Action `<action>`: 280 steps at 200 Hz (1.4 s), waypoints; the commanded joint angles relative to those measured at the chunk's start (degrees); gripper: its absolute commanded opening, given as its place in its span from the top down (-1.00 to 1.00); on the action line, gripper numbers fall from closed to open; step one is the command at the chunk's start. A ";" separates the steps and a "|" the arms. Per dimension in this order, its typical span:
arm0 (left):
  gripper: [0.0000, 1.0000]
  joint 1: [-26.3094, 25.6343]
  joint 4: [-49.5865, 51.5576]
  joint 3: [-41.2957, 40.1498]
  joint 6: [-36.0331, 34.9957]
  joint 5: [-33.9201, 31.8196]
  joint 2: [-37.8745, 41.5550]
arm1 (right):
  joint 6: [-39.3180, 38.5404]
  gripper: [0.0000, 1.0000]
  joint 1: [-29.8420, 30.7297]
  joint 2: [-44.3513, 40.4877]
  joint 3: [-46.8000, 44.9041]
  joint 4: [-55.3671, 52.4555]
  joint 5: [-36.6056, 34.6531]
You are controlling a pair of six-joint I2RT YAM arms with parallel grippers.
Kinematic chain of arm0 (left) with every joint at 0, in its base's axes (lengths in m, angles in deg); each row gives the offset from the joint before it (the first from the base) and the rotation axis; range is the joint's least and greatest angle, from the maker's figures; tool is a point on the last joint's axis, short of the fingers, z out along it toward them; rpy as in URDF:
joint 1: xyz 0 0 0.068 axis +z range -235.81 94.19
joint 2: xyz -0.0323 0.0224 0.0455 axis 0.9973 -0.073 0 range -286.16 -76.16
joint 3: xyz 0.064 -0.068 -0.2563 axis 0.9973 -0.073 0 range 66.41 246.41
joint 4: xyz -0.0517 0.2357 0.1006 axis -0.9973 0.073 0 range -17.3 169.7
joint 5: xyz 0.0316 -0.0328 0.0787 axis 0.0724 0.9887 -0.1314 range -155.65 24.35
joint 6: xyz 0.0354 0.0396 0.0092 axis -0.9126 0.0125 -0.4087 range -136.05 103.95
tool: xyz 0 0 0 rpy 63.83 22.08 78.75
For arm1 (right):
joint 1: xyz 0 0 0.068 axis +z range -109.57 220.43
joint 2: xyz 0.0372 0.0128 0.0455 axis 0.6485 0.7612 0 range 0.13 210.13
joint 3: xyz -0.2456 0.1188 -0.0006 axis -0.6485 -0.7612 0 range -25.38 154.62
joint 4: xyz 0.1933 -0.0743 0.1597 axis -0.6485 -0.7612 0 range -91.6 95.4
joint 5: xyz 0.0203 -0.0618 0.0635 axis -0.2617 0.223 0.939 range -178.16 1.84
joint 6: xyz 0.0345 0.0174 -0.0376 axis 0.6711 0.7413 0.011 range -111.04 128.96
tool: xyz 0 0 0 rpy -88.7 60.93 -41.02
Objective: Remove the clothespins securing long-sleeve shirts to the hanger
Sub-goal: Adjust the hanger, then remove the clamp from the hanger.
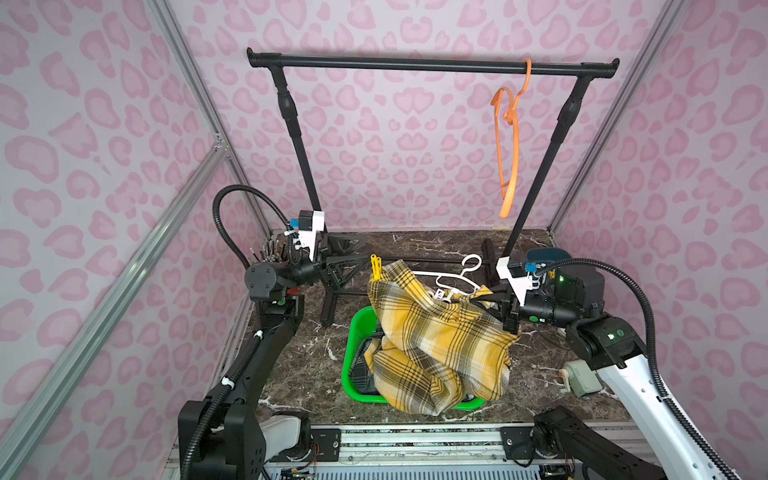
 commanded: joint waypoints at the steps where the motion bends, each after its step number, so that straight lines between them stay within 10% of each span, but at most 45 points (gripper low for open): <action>1: -0.81 1.44 20.96 1.61 -13.90 2.54 2.45 | -2.94 1.00 0.09 -0.93 0.63 0.73 2.07; 18: -0.83 1.54 41.86 4.15 -29.73 -0.11 4.74 | -3.91 1.00 0.42 -3.17 -0.25 2.83 0.37; 41: -0.84 1.59 45.15 4.82 -32.14 1.63 5.61 | -4.65 1.00 0.53 -5.84 -2.47 6.16 -0.39; 88: -0.84 1.45 29.46 2.32 -20.20 6.78 3.35 | -6.37 1.00 2.11 -7.18 -4.28 8.03 -1.12; 190: -0.80 1.26 -33.45 1.18 29.86 8.89 -7.58 | -3.64 1.00 -1.93 -5.91 -3.50 13.06 -0.30; 280: -0.69 -0.04 -33.50 3.43 31.34 9.81 -6.39 | -4.95 1.00 5.09 -0.11 -1.64 14.63 -2.62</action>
